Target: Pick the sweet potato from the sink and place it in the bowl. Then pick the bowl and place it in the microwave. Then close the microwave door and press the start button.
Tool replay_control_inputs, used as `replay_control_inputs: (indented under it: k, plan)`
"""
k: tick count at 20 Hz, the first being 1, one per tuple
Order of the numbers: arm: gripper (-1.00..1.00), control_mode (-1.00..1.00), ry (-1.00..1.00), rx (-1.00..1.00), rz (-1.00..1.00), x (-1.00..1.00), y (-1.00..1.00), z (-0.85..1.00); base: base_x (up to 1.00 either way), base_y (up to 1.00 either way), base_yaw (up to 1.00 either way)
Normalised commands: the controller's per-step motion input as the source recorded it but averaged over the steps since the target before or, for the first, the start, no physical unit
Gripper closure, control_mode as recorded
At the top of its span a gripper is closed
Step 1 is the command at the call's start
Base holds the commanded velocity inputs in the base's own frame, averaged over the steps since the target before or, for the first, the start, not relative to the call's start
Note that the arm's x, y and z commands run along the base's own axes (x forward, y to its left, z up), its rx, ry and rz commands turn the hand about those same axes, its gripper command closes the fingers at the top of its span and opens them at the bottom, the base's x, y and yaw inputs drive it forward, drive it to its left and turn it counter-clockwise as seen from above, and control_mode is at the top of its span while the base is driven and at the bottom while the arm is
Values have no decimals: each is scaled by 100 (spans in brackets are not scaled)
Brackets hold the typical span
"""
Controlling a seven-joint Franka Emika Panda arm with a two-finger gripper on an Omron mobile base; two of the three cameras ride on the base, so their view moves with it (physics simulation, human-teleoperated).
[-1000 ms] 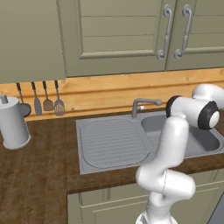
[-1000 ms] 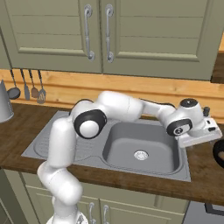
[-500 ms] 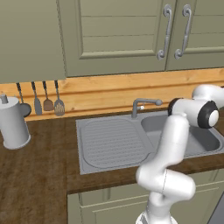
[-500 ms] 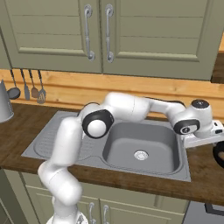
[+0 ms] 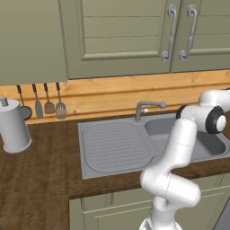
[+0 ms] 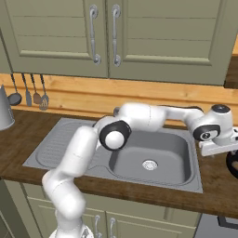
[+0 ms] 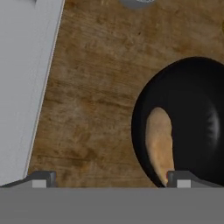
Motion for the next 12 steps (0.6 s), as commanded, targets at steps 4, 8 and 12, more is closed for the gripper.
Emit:
replay_control_inputs:
  k: [4,8,12]
  plan:
    - [-100,-100,3,0,0,9,-5,-28,0,0,0]
    - [-100,-100,1,0,0,1,-2,-38,0,0,0]
    - [-100,-100,0,0,0,16,-18,-24,0,0,0]
